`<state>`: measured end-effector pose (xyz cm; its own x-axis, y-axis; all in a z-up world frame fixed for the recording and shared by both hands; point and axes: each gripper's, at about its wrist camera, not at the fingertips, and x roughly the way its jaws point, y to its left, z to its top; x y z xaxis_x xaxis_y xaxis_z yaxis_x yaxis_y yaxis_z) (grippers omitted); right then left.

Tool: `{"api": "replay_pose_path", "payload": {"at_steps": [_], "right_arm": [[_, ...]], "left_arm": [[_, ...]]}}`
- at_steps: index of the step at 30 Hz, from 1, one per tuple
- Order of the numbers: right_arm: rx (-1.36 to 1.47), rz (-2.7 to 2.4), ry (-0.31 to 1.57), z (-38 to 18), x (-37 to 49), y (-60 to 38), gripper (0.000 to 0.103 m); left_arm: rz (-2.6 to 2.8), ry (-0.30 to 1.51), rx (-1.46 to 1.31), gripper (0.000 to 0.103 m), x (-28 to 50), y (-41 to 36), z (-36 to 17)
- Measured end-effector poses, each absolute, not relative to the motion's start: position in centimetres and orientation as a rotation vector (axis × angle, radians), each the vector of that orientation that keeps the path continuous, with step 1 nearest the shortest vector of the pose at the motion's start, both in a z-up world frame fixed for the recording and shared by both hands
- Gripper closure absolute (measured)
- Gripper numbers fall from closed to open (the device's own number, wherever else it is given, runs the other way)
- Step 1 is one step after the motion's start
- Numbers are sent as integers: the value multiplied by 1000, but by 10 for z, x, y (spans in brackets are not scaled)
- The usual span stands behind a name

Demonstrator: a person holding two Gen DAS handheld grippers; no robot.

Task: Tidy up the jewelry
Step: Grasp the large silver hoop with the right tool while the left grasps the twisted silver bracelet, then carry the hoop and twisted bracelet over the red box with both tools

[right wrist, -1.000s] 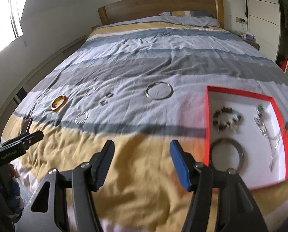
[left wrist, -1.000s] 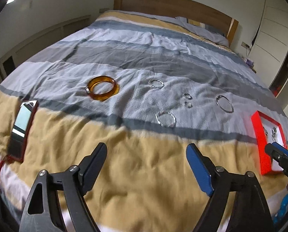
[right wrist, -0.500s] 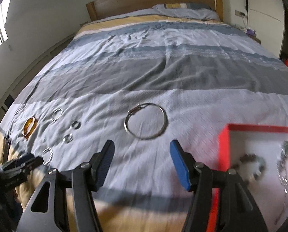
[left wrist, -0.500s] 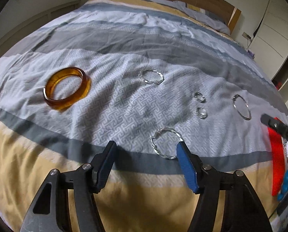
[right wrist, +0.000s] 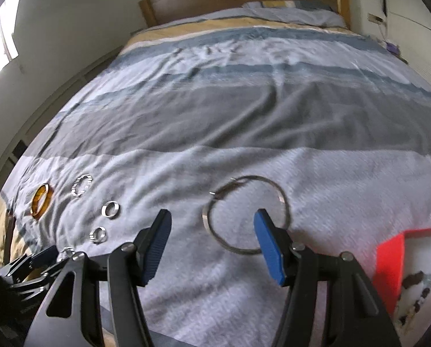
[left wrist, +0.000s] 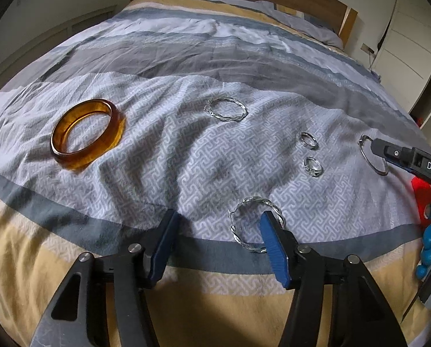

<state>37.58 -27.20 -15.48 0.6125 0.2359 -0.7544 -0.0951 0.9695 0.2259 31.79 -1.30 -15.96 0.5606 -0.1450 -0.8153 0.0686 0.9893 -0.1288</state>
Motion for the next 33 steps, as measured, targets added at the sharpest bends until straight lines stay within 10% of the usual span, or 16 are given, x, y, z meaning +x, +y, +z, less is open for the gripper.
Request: {"api": "replay_pose_path", "payload": {"at_steps": [13, 17, 33], "right_arm": [[268, 281, 966, -188, 403, -261, 75], [375, 300, 978, -195, 403, -272, 99], [372, 359, 856, -136, 327, -258, 100]], "left_arm": [[-199, 964, -82, 73, 327, -18, -160], [-238, 967, -67, 96, 329, -26, -161], [-226, 947, -74, 96, 287, -27, -130]]}}
